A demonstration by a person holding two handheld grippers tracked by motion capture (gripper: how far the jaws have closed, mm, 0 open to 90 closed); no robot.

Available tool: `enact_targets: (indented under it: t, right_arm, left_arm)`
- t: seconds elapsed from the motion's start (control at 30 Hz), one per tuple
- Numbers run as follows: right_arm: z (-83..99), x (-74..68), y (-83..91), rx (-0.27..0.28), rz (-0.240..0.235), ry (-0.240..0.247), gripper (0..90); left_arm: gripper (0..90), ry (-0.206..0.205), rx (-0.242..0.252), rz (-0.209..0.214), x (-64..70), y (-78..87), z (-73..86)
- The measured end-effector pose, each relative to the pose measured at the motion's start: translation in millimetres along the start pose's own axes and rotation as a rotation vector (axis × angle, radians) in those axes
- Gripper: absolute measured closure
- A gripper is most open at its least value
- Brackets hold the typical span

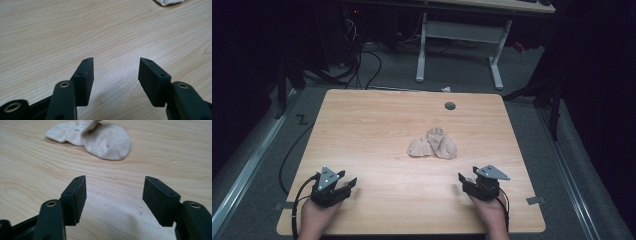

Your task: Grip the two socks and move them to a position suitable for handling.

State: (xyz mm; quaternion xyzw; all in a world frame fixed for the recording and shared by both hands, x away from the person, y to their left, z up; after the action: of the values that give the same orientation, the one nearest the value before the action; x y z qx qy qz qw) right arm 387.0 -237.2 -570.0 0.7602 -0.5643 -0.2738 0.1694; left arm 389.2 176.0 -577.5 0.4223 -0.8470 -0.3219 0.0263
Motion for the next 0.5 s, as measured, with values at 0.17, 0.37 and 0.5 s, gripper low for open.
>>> enact_targets:
  t: [0.17, 0.37, 0.5]
  right_arm:
    - [-5.7, -12.1, -1.6, -0.018, -0.034, 0.013, 32.3]
    - [-10.4, -23.2, -6.2, -0.038, -0.049, 0.042, 30.3]
    - [-13.9, -29.8, -7.6, -0.06, -0.044, 0.058, 29.9]
  left_arm:
    - [46.4, -0.008, 0.004, 0.003, 1.1, 1.8, -0.4]
    - [45.9, -0.022, 0.005, 0.016, 2.8, 1.6, 0.0]
    - [45.8, -0.017, 0.005, 0.027, 2.8, 0.7, 0.3]
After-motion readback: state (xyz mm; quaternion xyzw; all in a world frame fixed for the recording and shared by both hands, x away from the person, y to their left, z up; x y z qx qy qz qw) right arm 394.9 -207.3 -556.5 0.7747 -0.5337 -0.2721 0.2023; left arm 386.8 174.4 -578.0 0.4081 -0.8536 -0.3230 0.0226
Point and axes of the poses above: each handheld gripper's, and its own axes: y roughly backward along the jaws, z roughly out of its underside, x roughly to its right, the point moved 9 cm from there along -y, roughly forward along the jaws, and after that the axes turned 15 degrees about -y, right-handed, at the moved point
